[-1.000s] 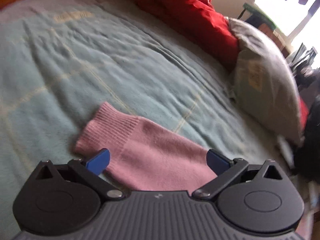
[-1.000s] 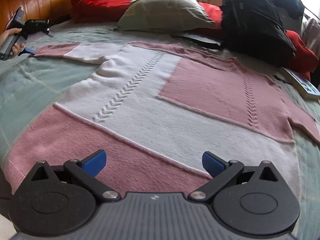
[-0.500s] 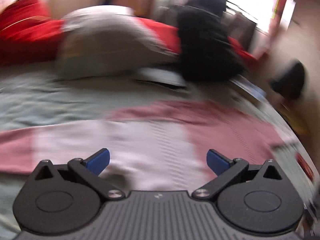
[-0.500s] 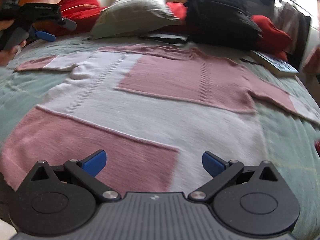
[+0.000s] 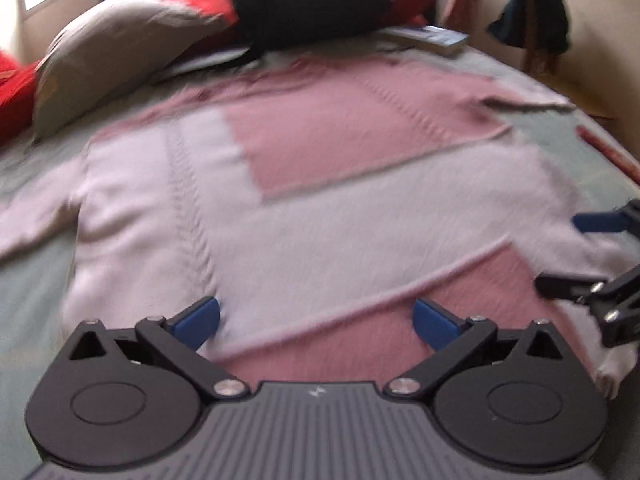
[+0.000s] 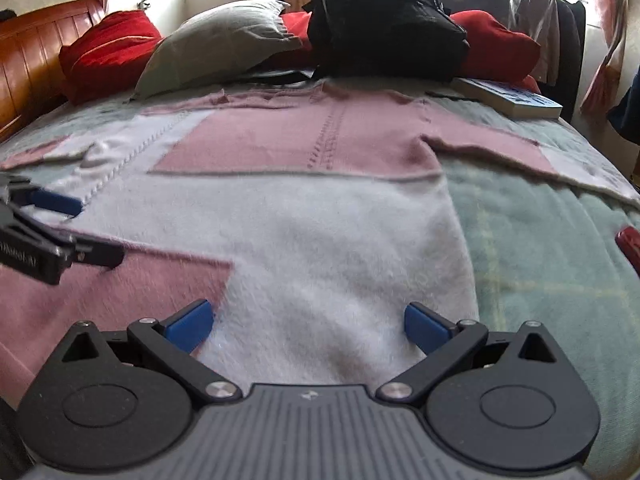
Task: Fold clothes
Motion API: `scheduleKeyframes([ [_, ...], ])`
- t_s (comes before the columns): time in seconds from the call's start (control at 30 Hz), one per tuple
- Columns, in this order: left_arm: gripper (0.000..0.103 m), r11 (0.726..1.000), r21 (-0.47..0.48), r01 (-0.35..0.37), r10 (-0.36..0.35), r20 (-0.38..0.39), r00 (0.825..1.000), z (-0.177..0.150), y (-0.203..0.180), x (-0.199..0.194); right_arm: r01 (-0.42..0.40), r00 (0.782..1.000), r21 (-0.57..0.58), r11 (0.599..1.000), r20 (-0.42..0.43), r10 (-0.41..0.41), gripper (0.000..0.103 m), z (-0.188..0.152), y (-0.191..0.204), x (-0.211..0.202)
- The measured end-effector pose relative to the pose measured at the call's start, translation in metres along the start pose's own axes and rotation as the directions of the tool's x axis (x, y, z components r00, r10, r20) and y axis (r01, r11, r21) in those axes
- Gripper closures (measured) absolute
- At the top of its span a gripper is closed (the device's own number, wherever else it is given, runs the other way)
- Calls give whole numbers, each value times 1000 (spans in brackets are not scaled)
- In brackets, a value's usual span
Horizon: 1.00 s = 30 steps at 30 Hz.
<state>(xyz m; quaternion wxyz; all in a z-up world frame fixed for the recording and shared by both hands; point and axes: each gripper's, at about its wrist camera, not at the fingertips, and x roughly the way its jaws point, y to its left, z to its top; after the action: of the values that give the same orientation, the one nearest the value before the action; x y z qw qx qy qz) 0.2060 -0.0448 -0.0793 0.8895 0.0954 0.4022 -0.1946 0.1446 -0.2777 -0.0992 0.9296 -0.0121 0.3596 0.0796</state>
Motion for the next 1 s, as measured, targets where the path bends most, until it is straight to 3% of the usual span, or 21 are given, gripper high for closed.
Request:
scheduleKeyframes([
  [0.17, 1, 995, -74, -62, 65, 46, 997, -28, -7, -25, -14, 1000, 10, 1000, 10, 14, 0, -13, -8, -10],
  [0.47, 1, 989, -63, -132, 133, -4, 991, -58, -20, -52, 4, 1000, 36, 999, -2, -4, 0, -25, -9, -19],
  [1.0, 1, 990, -70, -119, 119, 1, 993, -73, -21, -61, 39, 999, 22, 999, -18, -39, 0, -31, -3, -26],
])
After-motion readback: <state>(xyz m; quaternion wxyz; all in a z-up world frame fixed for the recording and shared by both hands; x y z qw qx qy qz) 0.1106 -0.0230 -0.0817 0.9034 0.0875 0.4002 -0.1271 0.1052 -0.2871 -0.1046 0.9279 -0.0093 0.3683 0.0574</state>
